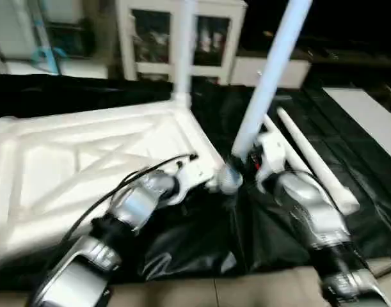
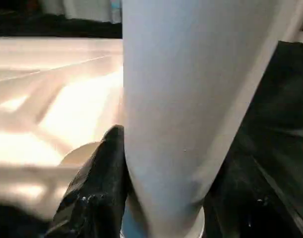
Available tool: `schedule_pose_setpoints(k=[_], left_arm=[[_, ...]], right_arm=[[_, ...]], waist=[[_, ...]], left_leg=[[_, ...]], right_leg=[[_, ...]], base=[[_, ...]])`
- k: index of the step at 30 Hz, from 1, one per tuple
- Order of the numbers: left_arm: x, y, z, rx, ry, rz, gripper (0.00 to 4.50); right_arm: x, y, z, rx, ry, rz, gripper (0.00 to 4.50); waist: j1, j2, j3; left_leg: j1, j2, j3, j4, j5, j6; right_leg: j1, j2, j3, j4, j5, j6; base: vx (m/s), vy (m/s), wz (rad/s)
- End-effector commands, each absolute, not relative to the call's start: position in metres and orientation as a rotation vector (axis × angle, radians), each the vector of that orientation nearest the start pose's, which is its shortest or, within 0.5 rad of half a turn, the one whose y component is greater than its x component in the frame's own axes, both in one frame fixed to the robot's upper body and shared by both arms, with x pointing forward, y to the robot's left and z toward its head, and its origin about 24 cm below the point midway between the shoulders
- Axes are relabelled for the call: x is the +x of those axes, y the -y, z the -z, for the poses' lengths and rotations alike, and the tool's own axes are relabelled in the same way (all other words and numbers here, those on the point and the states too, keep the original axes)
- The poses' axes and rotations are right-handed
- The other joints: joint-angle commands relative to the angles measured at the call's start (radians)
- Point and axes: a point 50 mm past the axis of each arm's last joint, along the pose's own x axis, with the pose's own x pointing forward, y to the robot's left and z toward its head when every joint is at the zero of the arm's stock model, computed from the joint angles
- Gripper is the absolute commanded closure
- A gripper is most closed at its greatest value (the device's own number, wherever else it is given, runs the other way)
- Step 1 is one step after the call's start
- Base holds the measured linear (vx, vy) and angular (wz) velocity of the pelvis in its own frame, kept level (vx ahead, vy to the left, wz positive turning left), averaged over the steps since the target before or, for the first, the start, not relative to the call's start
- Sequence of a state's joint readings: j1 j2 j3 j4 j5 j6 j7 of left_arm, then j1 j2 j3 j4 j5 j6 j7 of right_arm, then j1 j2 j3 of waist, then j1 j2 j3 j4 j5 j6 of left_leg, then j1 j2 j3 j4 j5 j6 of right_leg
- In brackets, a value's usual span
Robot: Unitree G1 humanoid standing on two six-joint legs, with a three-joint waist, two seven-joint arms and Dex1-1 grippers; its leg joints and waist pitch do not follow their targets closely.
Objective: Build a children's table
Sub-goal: Insert table leg to table base
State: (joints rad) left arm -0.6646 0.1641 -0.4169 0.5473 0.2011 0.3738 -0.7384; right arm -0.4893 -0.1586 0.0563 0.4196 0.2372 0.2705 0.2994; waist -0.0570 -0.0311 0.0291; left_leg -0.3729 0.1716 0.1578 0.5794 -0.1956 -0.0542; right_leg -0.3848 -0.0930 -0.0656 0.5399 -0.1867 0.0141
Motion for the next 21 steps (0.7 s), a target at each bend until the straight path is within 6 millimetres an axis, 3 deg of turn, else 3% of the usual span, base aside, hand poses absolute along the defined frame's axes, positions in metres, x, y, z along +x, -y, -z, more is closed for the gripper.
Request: schedule_pose_setpoints(k=[1,2,5,6,7,8,9,10,11,12,14,15,17,21], left_arm=[[0.336,-0.036,-0.075,0.562,-0.387,0.991,4.50],[0.337,-0.024,-0.081,0.535,-0.377,0.958,4.50],[0.340,-0.010,-0.089,0.512,-0.363,0.900,4.50],[0.341,-0.006,-0.091,0.514,-0.353,0.870,4.50],[0.341,-0.006,-0.092,0.511,-0.350,0.864,4.50],[0.343,-0.004,-0.094,0.498,-0.340,0.829,4.50],[0.344,-0.004,-0.094,0.495,-0.338,0.821,4.50],[0.345,-0.004,-0.095,0.486,-0.333,0.791,4.50],[0.346,-0.005,-0.096,0.482,-0.333,0.771,4.50],[0.347,-0.007,-0.096,0.476,-0.331,0.753,4.50],[0.349,-0.011,-0.096,0.466,-0.336,0.727,4.50],[0.350,-0.016,-0.096,0.478,-0.334,0.711,4.50],[0.352,-0.026,-0.094,0.499,-0.335,0.681,4.50],[0.352,-0.046,-0.091,0.557,-0.294,0.692,4.50]], right_arm=[[0.328,0.165,0.000,0.033,-0.515,-0.069,2.64],[0.334,0.159,0.000,0.045,-0.520,-0.003,2.64],[0.342,0.151,-0.003,0.050,-0.512,0.091,2.64],[0.345,0.149,-0.004,0.056,-0.509,0.143,2.64],[0.345,0.149,-0.004,0.055,-0.507,0.148,2.64],[0.347,0.148,-0.006,0.048,-0.499,0.174,2.64],[0.348,0.147,-0.006,0.046,-0.497,0.180,2.64],[0.350,0.144,-0.008,0.032,-0.485,0.194,2.64],[0.353,0.142,-0.011,0.015,-0.466,0.206,2.64],[0.355,0.140,-0.015,0.005,-0.444,0.210,2.64],[0.358,0.137,-0.020,0.004,-0.423,0.214,2.64],[0.359,0.135,-0.021,0.009,-0.413,0.206,2.64],[0.363,0.132,-0.025,0.041,-0.387,0.197,2.64],[0.372,0.127,-0.051,0.218,-0.222,0.103,2.64]], waist=[[-0.005,0.017,-0.038],[-0.006,0.013,-0.034],[-0.002,0.012,-0.041],[0.021,0.013,-0.051],[0.026,0.011,-0.055],[0.032,0.004,-0.050],[0.037,0.004,-0.053],[0.040,0.006,-0.055],[0.042,-0.006,-0.058],[0.048,0.000,-0.059],[0.051,-0.001,-0.061],[0.053,-0.006,-0.061],[0.056,-0.002,-0.057],[0.052,-0.006,-0.052]], left_leg=[[0.008,0.053,-0.035,-0.106,-0.557,-0.081],[0.014,0.050,-0.027,-0.100,-0.543,-0.070],[0.016,0.051,-0.024,-0.091,-0.482,-0.062],[0.019,0.051,-0.004,-0.079,-0.344,-0.042],[0.015,0.051,0.002,-0.077,-0.285,-0.024],[0.005,0.051,0.009,-0.077,-0.240,0.010],[-0.005,0.049,0.008,-0.073,-0.207,0.024],[-0.004,0.048,0.009,-0.071,-0.186,0.032],[-0.001,0.048,0.012,-0.064,-0.147,0.047],[-0.001,0.045,0.014,-0.061,-0.107,0.068],[-0.002,0.044,0.018,-0.056,-0.045,0.104],[-0.001,0.045,0.019,-0.055,-0.040,0.115],[0.001,0.048,0.021,-0.057,-0.060,0.131],[-0.004,0.051,0.020,-0.063,-0.168,0.100]], right_leg=[[0.012,-0.051,0.029,-0.057,-0.326,-0.157],[0.002,-0.056,0.033,-0.062,-0.357,-0.170],[0.006,-0.060,0.033,-0.061,-0.369,-0.172],[0.005,-0.056,0.039,-0.051,-0.192,-0.207],[0.012,-0.052,0.039,-0.043,-0.129,-0.215],[0.015,-0.051,0.039,-0.037,-0.105,-0.223],[0.022,-0.052,0.040,-0.027,-0.091,-0.219],[0.023,-0.050,0.039,-0.023,-0.070,-0.220],[0.021,-0.048,0.040,-0.017,-0.020,-0.233],[0.025,-0.049,0.041,-0.010,0.026,-0.248],[0.028,-0.049,0.041,-0.002,0.089,-0.264],[0.029,-0.049,0.041,-0.002,0.094,-0.265],[0.027,-0.049,0.040,-0.005,0.051,-0.268],[0.024,-0.047,0.042,-0.015,-0.082,-0.230]], base=[[0.000,0.000,0.00],[0.000,0.000,0.00],[0.000,0.000,0.00],[0.000,0.000,0.00],[0.000,0.000,0.00],[0.059,-0.020,0.04],[0.059,-0.020,0.04],[0.060,-0.020,-0.03],[0.057,-0.027,-0.01],[0.057,-0.027,-0.01],[0.000,0.000,0.00],[0.000,0.000,0.00],[0.000,0.000,0.00],[0.000,0.000,0.00]])
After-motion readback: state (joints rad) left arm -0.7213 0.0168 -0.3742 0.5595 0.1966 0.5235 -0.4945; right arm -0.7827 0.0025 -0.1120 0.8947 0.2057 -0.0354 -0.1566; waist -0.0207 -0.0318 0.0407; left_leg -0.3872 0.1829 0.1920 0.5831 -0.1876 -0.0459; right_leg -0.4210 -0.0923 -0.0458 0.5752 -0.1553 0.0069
